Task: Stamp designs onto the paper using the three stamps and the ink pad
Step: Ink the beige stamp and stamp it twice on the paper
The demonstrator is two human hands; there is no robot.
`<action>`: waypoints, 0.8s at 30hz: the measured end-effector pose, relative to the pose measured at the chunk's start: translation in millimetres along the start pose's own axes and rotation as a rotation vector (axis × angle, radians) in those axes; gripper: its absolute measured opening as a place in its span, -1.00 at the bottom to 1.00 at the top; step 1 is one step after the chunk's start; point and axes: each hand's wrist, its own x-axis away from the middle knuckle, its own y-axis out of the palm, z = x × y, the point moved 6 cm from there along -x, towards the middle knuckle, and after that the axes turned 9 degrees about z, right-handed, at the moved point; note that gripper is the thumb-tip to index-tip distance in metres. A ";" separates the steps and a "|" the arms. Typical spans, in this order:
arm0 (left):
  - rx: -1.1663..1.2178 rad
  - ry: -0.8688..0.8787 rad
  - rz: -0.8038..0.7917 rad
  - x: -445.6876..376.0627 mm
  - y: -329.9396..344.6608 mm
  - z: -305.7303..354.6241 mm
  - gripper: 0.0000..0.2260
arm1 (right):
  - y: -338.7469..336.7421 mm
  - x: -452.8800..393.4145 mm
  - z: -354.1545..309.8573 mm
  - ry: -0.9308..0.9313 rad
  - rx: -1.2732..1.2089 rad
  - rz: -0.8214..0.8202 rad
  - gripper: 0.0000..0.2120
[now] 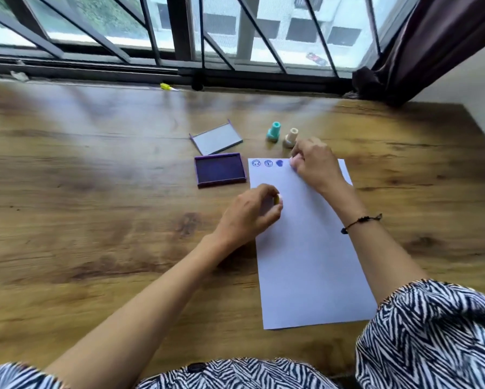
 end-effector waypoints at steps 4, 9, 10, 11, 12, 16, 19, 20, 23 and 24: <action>-0.005 0.004 0.010 0.6 0.6 -2.1 -0.78 | 2.0 -1.1 -3.3 -0.050 0.099 0.000 -0.85; 0.012 0.016 0.040 0.6 -1.2 -0.7 -0.79 | 5.1 0.8 -11.0 -0.179 0.228 -0.027 -0.79; 0.024 0.008 0.047 0.7 -1.9 -0.6 -0.79 | 5.2 0.5 -11.3 -0.190 0.252 -0.033 -0.81; 0.034 0.002 0.053 0.7 -2.3 -0.4 -0.78 | 5.5 -0.5 -11.6 -0.201 0.269 -0.043 -0.83; 0.039 0.000 0.057 0.8 -2.6 -0.3 -0.78 | 6.2 -2.3 -12.1 -0.216 0.282 -0.057 -0.85; 0.040 0.000 0.070 0.7 -3.1 0.2 -0.78 | 10.0 -8.3 -16.5 -0.267 0.311 -0.106 -0.91; 0.045 -0.004 0.068 1.2 -2.4 -0.2 -0.78 | 11.9 -8.6 -16.3 -0.272 0.303 -0.106 -0.90; 0.044 -0.006 0.068 1.3 -2.1 -0.2 -0.78 | 12.8 -9.4 -15.5 -0.274 0.298 -0.114 -0.90; 0.037 -0.009 0.070 1.1 -2.3 0.8 -0.78 | 14.1 -14.1 -10.7 -0.235 0.254 -0.141 -0.93; 0.034 -0.006 0.068 0.7 -2.5 1.1 -0.78 | 13.9 -15.0 -9.4 -0.218 0.238 -0.140 -0.93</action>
